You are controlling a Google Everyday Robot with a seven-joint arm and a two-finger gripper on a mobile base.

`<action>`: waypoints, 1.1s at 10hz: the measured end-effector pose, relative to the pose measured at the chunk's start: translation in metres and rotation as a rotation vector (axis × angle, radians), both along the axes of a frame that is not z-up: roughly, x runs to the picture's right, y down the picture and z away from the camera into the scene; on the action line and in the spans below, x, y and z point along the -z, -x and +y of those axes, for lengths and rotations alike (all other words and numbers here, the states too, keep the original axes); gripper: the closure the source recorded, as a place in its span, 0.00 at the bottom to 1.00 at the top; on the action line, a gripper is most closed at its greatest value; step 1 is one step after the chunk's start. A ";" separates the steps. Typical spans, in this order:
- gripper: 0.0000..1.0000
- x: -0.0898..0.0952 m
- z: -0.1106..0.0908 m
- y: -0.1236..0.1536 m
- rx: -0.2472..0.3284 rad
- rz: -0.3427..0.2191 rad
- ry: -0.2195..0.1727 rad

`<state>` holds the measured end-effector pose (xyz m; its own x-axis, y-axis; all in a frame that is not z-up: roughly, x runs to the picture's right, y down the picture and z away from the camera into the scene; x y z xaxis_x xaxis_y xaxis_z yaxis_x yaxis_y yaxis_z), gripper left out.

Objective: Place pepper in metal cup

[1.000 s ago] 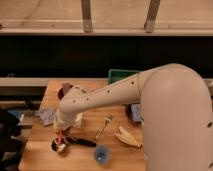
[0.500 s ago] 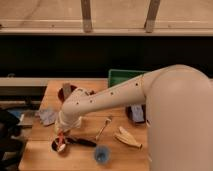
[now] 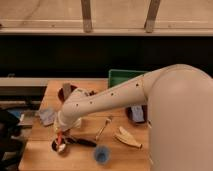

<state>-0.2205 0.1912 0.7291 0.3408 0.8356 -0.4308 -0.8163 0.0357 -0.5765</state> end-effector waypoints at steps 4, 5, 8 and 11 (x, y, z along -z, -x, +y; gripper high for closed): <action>1.00 0.010 -0.027 0.002 0.014 -0.002 -0.052; 1.00 0.009 -0.028 0.001 0.018 -0.002 -0.054; 1.00 0.007 -0.025 -0.001 0.023 0.001 -0.041; 1.00 0.010 -0.013 -0.003 0.044 0.011 -0.009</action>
